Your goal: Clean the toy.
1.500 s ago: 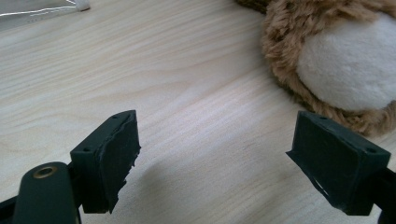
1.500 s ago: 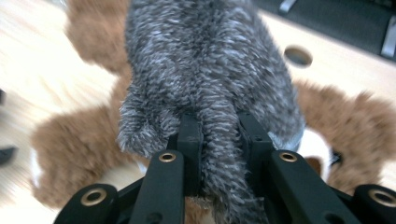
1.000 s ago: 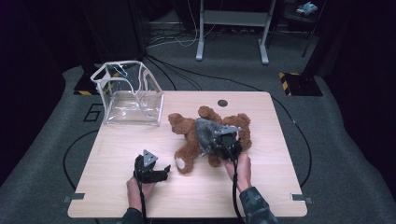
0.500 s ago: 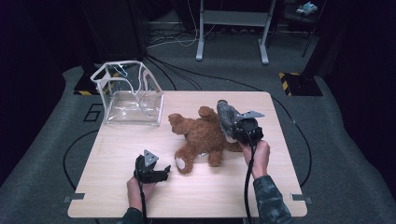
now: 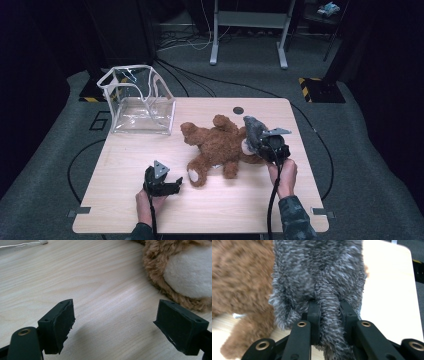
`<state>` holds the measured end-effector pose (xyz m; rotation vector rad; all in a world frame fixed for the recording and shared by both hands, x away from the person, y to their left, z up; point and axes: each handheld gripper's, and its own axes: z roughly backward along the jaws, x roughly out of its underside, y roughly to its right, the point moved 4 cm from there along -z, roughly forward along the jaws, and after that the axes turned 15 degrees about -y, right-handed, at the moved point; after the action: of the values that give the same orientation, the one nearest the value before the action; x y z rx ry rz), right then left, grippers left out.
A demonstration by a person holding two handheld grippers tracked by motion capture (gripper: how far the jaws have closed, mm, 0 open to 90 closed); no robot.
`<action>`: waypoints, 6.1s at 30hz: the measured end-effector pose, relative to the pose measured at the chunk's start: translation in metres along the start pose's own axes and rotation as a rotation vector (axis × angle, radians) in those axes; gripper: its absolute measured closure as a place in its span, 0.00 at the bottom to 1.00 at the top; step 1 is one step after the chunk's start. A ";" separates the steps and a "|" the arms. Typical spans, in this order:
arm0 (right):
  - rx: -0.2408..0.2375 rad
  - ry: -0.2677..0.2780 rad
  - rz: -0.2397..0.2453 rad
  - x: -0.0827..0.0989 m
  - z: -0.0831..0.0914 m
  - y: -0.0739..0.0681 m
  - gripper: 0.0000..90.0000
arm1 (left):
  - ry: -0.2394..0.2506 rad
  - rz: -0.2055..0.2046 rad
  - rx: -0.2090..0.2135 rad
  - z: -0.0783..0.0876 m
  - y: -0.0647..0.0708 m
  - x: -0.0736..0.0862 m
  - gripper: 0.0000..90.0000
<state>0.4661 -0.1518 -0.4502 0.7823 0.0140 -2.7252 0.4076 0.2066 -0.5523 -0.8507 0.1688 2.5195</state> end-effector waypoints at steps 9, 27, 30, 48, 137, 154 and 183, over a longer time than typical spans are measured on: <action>0.019 -0.058 -0.026 0.027 -0.019 0.009 0.83 | 0.000 -0.002 -0.003 0.000 0.000 0.000 0.17; 0.050 -0.033 -0.038 -0.015 -0.008 0.019 0.84 | -0.004 -0.004 -0.006 0.000 0.000 0.000 0.17; 0.032 -0.064 -0.084 -0.006 -0.022 0.029 0.84 | -0.010 -0.017 -0.011 0.000 0.000 0.000 0.17; -0.033 -0.017 -0.085 0.035 -0.004 0.031 0.84 | -0.014 -0.017 -0.018 -0.002 0.001 0.000 0.17; -0.029 -0.107 -0.111 0.047 -0.040 0.033 0.84 | 0.117 -0.130 0.107 0.015 0.122 -0.074 0.16; -0.059 -0.080 -0.168 0.062 -0.031 0.044 0.84 | -0.048 -0.101 0.080 -0.045 0.161 -0.093 0.28; -0.048 -0.058 -0.173 0.073 -0.026 0.044 0.84 | 0.041 -0.100 0.109 -0.021 0.131 -0.126 0.83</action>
<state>0.4338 -0.2121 -0.5074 0.7196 0.1408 -2.8971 0.4446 0.0362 -0.4980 -0.8456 0.2682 2.3782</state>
